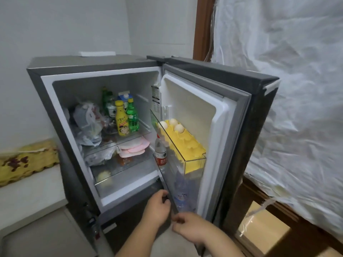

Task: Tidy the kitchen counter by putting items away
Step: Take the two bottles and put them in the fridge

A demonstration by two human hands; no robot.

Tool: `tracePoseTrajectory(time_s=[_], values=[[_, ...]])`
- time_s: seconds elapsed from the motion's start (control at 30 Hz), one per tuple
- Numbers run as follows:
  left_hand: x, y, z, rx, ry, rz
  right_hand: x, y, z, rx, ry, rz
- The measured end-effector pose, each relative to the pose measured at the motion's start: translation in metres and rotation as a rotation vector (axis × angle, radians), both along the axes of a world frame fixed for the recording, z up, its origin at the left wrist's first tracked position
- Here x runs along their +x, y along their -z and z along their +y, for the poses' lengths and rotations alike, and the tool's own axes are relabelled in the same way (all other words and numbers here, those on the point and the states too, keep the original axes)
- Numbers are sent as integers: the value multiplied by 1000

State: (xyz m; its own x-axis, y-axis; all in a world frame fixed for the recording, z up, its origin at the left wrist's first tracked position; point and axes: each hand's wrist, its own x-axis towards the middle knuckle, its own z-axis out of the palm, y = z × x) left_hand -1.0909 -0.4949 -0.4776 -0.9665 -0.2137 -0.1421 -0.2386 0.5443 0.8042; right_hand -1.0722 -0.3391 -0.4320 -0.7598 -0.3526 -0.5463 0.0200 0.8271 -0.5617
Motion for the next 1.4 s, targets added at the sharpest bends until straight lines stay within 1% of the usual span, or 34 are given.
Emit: tracePoseTrajectory(time_s=[0.1,0.13,0.2,0.27,0.37,0.4,0.47,0.57,0.67,0.73,0.8,0.87,0.97,1.1,1.17,1.23,1.4], values=[[26,0,37,32,-61,-13,13,-5,51,110,-37,-129],[35,-1,49,41,-71,-8,15,-1,68,150,-36,-131],[50,-2,68,69,-88,-14,21,7,93,218,-30,-81],[61,0,79,86,-119,-18,25,11,110,248,14,23],[73,-4,85,97,-164,-7,30,11,125,201,24,163],[76,-7,86,101,-182,2,31,6,125,182,18,188],[81,-6,81,110,-230,8,33,-7,116,177,19,177],[90,-2,72,133,-307,23,36,-12,87,204,-27,196],[100,1,54,156,-401,21,45,-11,44,164,-132,251],[107,4,34,176,-452,14,50,-5,16,85,-197,248],[111,6,5,190,-502,11,54,3,-13,-40,-255,212],[113,5,-25,196,-517,22,53,7,-44,-137,-266,169],[108,-5,-75,237,-487,58,39,5,-94,-220,-245,168],[84,-10,-152,326,-429,59,15,-12,-173,-359,-210,246],[70,-14,-183,380,-437,49,4,-17,-208,-371,-190,253],[56,-14,-214,418,-413,27,-6,-15,-245,-374,-156,221],[27,-8,-269,467,-357,-28,-24,-14,-300,-389,-106,180]])
